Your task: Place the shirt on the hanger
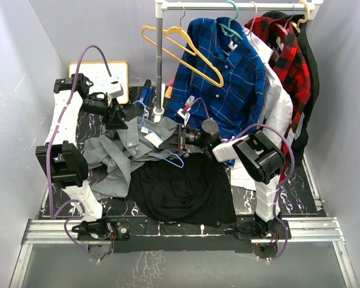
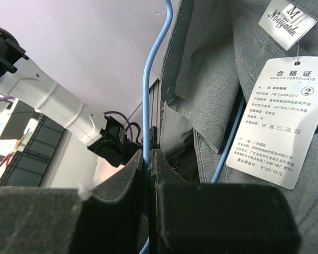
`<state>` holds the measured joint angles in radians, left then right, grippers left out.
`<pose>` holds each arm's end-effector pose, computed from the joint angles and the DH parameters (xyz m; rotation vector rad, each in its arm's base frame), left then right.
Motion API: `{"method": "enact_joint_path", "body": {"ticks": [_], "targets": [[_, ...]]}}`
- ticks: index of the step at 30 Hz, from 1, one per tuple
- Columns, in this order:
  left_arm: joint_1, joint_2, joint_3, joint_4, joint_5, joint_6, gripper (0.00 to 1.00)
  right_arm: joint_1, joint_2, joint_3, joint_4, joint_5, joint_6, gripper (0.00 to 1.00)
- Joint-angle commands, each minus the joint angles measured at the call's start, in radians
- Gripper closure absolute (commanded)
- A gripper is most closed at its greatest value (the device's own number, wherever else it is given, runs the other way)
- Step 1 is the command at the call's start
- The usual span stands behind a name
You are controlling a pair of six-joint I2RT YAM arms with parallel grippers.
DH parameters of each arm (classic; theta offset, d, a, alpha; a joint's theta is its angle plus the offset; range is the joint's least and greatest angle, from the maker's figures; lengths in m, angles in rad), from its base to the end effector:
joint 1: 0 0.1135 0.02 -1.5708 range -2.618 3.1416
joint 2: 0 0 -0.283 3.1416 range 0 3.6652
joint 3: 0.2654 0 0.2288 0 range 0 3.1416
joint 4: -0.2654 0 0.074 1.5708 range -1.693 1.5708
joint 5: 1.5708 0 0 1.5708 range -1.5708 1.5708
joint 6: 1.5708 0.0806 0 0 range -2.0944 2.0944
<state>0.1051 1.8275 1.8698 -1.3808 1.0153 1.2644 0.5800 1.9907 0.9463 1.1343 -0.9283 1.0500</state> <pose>0.3421 -0.0328 0.3431 1.3320 1.7724 -0.7901 0.3159 0.2841 0.2221 -0.4969 1.8229 1.8885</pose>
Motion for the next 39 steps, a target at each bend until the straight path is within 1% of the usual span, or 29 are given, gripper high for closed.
{"method": "enact_joint_path", "body": {"ticks": [1, 4, 10, 13, 20, 25, 26, 27, 28, 29, 30, 31, 35, 39], "targets": [[0.0, 0.037, 0.04, -0.058, 0.058, 0.194, 0.42, -0.01, -0.013, 0.032, 0.084, -0.039, -0.001, 1.0], [-0.012, 0.103, 0.096, -0.058, 0.04, 0.212, 0.44, -0.013, -0.012, 0.034, 0.084, -0.048, -0.001, 1.0], [-0.017, 0.208, 0.168, -0.057, -0.004, 0.27, 0.44, -0.022, -0.003, 0.046, 0.081, -0.059, -0.001, 1.0], [-0.03, 0.227, 0.169, -0.058, -0.023, 0.289, 0.44, -0.022, 0.005, 0.058, 0.075, -0.067, -0.003, 1.0], [-0.088, 0.278, 0.16, -0.058, -0.125, 0.297, 0.44, -0.027, 0.028, 0.076, 0.066, -0.076, -0.013, 1.0], [-0.105, 0.287, 0.149, -0.058, -0.133, 0.299, 0.45, -0.026, 0.037, 0.083, 0.071, -0.077, -0.012, 1.0], [-0.108, 0.281, 0.138, -0.058, -0.132, 0.302, 0.48, -0.026, 0.039, 0.085, 0.072, -0.076, -0.012, 1.0], [-0.113, 0.273, 0.123, -0.058, -0.13, 0.303, 0.52, -0.026, 0.041, 0.087, 0.074, -0.074, -0.011, 1.0], [-0.119, 0.26, 0.105, -0.058, -0.129, 0.305, 0.59, -0.027, 0.045, 0.089, 0.075, -0.071, -0.01, 1.0], [-0.123, 0.244, 0.081, -0.058, -0.127, 0.31, 0.77, -0.026, 0.049, 0.091, 0.078, -0.069, -0.01, 1.0], [-0.128, 0.228, 0.058, -0.058, -0.129, 0.315, 0.86, -0.026, 0.054, 0.096, 0.083, -0.068, -0.005, 1.0], [-0.132, 0.211, 0.036, -0.058, -0.129, 0.311, 1.0, -0.027, 0.059, 0.099, 0.092, -0.066, 0.001, 1.0], [-0.137, 0.138, -0.053, -0.06, -0.126, 0.278, 1.0, -0.026, 0.076, 0.106, 0.13, -0.054, 0.033, 1.0], [-0.136, -0.008, -0.164, -0.06, -0.087, 0.305, 1.0, -0.026, 0.067, 0.107, 0.127, -0.044, 0.045, 1.0]]}}
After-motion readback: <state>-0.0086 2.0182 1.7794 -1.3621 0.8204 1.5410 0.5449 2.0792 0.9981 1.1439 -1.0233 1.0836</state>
